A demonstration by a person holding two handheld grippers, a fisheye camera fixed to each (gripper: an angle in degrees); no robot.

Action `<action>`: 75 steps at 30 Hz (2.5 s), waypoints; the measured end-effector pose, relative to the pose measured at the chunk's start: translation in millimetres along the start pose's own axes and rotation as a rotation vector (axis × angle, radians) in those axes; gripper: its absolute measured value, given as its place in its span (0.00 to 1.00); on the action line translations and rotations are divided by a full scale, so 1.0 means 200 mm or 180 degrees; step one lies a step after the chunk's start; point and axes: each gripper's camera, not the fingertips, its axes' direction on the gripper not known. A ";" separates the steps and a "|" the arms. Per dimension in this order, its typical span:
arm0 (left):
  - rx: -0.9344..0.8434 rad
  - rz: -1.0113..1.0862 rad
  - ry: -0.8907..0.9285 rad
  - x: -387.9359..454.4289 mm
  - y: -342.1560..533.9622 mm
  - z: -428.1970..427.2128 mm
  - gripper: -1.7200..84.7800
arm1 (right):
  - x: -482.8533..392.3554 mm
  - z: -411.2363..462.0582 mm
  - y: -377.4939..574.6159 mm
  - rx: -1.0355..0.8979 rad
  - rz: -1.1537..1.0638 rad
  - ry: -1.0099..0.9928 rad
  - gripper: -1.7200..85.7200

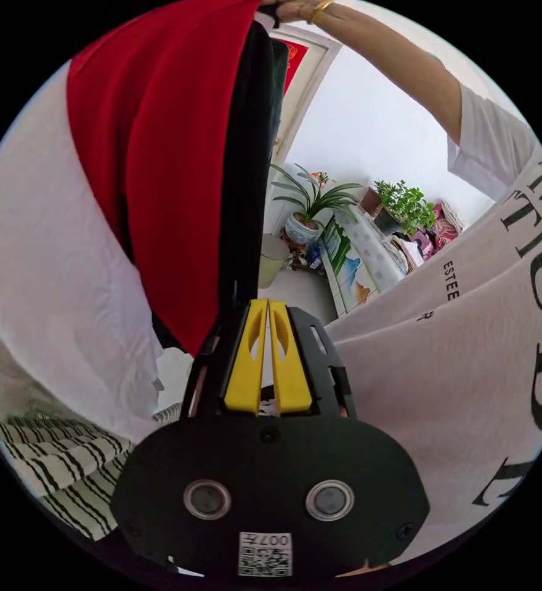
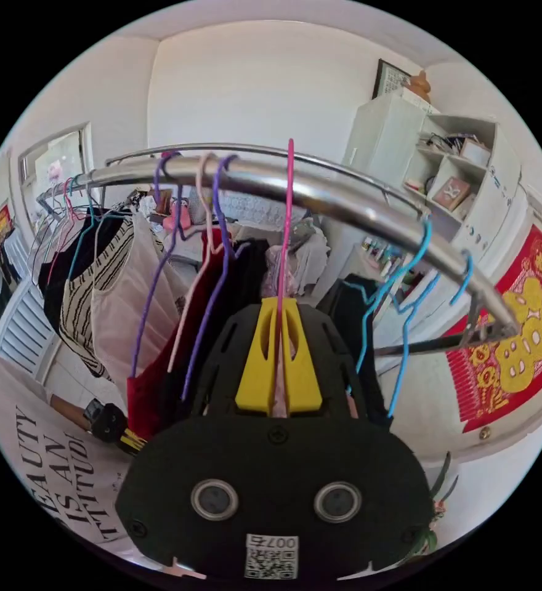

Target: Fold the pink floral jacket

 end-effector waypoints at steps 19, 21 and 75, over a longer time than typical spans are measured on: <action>-0.0171 0.0409 0.0181 0.25 -0.16 0.06 0.01 | -0.06 -0.05 0.61 -0.0134 0.0758 0.0276 0.02; -0.0188 0.0606 0.0258 0.32 -0.23 0.08 0.01 | -0.09 -0.22 0.82 -0.0114 0.1014 0.0420 0.02; -0.1903 0.2763 0.3622 5.10 -1.67 2.43 0.01 | -2.72 -3.18 2.70 0.0697 0.5357 0.5423 0.02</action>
